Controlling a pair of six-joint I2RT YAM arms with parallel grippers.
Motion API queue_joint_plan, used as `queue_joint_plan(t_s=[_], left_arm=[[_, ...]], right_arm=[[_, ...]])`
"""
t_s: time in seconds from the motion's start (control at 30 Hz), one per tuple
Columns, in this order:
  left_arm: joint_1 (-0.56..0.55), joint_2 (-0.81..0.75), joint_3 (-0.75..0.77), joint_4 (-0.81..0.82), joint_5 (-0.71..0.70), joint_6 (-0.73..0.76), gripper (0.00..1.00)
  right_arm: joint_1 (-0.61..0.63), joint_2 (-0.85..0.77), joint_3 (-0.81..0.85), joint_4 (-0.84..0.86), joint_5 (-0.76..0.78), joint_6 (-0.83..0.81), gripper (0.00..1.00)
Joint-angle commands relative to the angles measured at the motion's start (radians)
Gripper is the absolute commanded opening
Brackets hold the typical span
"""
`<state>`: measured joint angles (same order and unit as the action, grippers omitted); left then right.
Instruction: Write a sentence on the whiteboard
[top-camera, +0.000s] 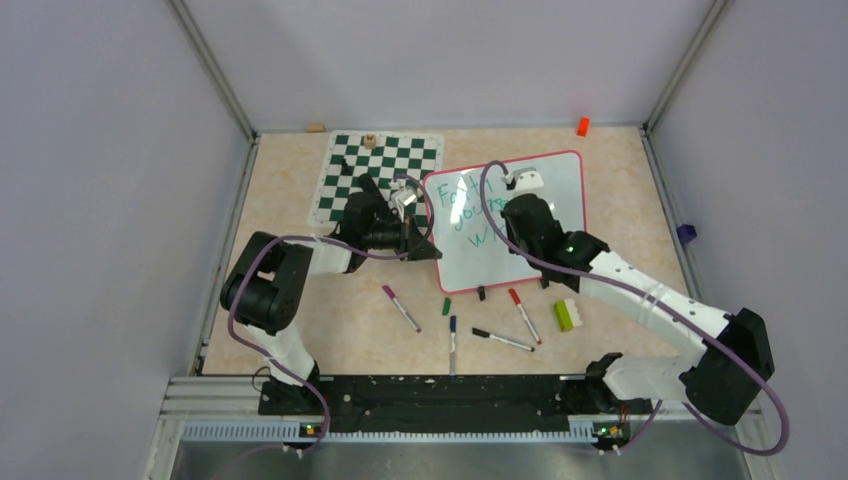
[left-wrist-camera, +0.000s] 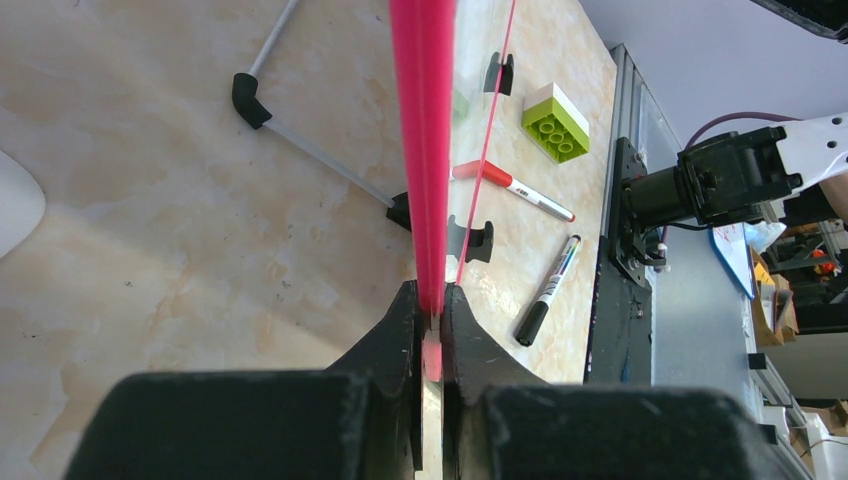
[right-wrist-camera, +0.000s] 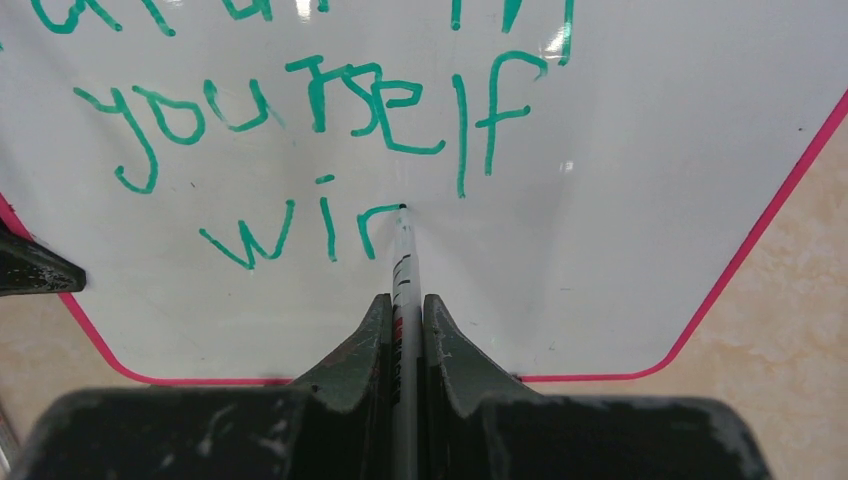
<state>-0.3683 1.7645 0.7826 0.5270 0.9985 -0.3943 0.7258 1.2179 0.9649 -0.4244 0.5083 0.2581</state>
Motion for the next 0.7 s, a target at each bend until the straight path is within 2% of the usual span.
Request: queue_joint_plan(t_s=[0.0,0.37,0.67], left_arm=[[-0.004,-0.031,-0.01,-0.002,-0.011,0.02,0.0],[-0.004,-0.029,-0.009,-0.004,-0.014,0.022,0.0],[-0.003,-0.028,-0.009,-0.002,-0.012,0.02,0.0]], right_arm=[[-0.021,-0.017,-0.004,-0.007,0.037,0.013,0.0],[-0.022,-0.027,-0.044,-0.053,-0.054,0.041,0.0],[-0.022,-0.058,-0.026,-0.063,-0.055,0.047,0.0]])
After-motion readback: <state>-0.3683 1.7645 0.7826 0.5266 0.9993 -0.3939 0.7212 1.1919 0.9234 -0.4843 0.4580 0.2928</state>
